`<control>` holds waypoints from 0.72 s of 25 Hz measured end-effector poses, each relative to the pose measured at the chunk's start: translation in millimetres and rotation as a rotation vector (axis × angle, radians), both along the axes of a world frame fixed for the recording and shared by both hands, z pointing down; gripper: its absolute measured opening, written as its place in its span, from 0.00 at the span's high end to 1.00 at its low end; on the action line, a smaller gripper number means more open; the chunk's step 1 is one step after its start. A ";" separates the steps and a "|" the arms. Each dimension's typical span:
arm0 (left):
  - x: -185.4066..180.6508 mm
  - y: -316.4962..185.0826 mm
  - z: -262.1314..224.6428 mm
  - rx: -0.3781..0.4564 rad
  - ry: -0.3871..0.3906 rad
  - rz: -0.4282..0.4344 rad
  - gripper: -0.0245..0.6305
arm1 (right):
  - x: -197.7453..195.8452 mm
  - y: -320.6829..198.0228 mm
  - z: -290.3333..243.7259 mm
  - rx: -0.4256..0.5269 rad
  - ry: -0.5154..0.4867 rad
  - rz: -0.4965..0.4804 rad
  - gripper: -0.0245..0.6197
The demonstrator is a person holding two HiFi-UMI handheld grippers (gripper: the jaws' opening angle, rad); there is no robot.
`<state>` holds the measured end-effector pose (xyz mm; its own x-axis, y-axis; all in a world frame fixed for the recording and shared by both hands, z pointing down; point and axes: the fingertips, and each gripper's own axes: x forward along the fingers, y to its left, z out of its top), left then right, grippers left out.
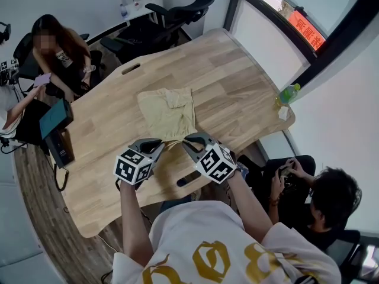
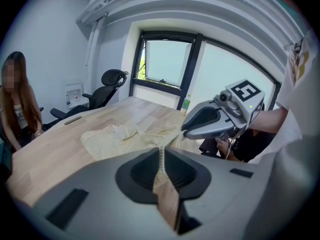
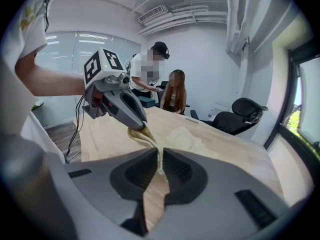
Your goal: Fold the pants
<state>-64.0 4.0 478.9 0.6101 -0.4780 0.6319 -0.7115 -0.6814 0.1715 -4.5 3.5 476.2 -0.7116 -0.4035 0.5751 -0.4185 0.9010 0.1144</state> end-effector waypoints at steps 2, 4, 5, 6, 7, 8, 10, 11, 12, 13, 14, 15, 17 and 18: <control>0.9 1.7 -3.9 -0.001 0.002 0.008 0.91 | 0.8 1.0 -4.0 0.000 -0.007 0.003 0.91; 1.3 1.3 -6.3 0.004 -0.008 0.014 0.91 | 1.3 0.9 -6.6 -0.001 -0.007 0.005 0.91; 1.1 -0.1 -7.4 0.014 -0.021 0.014 0.91 | 1.3 0.3 -7.8 -0.001 -0.007 0.005 0.91; 0.9 -1.9 -8.4 0.023 -0.036 0.016 0.91 | 1.4 -0.6 -9.1 0.000 -0.006 0.006 0.91; 1.1 -3.6 -9.0 0.028 -0.048 0.018 0.91 | 1.5 -1.8 -10.0 0.001 -0.003 0.006 0.91; 1.6 -5.0 -9.5 0.028 -0.055 0.020 0.91 | 1.7 -3.1 -10.8 0.002 0.000 0.008 0.91; 1.7 -7.7 -11.2 0.027 -0.057 0.022 0.91 | 1.6 -5.6 -12.6 0.001 -0.001 0.011 0.91; 1.1 -9.4 -12.8 0.030 -0.057 0.022 0.91 | 1.2 -7.4 -14.0 0.000 -0.006 0.013 0.91; 0.2 -11.7 -14.9 0.037 -0.062 0.023 0.91 | 0.6 -9.6 -15.6 -0.001 -0.010 0.014 0.91; -0.8 -14.6 -17.3 0.046 -0.070 0.026 0.91 | -0.3 -12.3 -17.5 -0.002 -0.013 0.016 0.91; -1.6 -18.2 -19.7 0.054 -0.077 0.030 0.91 | -1.2 -15.8 -19.3 -0.001 -0.014 0.018 0.91; -2.3 -22.7 -22.1 0.059 -0.082 0.033 0.91 | -2.2 -20.1 -21.1 0.001 -0.013 0.021 0.91; -4.1 -33.8 -25.5 0.059 -0.079 0.039 0.91 | -4.1 -30.4 -24.1 0.004 -0.013 0.029 0.91; -5.3 -39.7 -26.1 0.056 -0.073 0.042 0.91 | -5.0 -35.7 -25.1 0.004 -0.014 0.034 0.91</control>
